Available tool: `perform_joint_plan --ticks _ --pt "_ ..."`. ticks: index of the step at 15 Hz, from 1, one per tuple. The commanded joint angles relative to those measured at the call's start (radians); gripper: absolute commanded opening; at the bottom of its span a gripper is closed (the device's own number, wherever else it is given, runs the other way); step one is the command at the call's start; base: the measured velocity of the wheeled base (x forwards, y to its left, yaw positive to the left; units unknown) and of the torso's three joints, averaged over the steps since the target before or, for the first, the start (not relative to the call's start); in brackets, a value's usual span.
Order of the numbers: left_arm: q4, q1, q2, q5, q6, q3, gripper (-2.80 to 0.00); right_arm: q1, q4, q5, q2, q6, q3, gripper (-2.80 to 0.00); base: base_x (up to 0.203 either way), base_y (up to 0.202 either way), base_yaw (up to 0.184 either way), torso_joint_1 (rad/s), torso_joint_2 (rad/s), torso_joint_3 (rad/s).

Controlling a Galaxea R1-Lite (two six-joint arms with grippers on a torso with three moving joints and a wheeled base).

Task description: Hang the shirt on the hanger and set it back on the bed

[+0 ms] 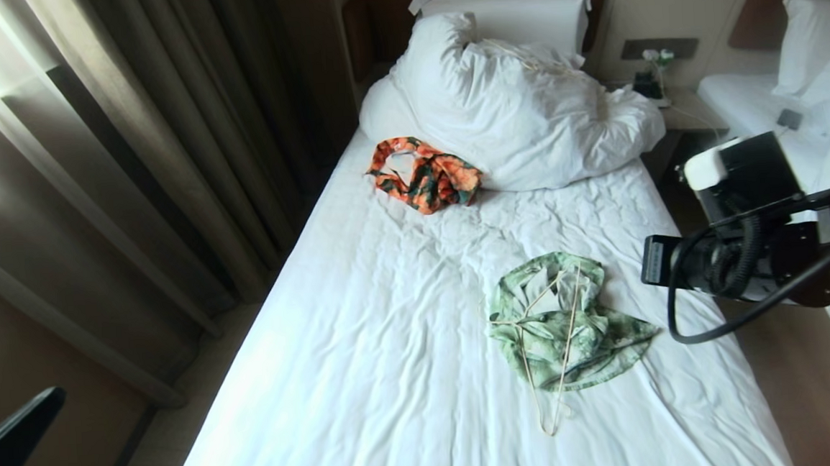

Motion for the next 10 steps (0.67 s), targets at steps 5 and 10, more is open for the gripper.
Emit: perform_joint_plan --ticks 5,10 --pt "0.511 0.164 -0.27 0.156 0.045 -0.268 -2.8 0.018 0.1 -0.029 -0.479 0.001 0.094 -2.8 0.0 0.0 0.0 0.0 0.0 0.0" --pt "0.508 0.173 -0.272 0.163 0.113 -0.231 -2.8 -0.095 0.17 -0.03 -0.774 0.025 0.166 -2.8 0.0 0.0 0.0 0.0 0.0 0.0"
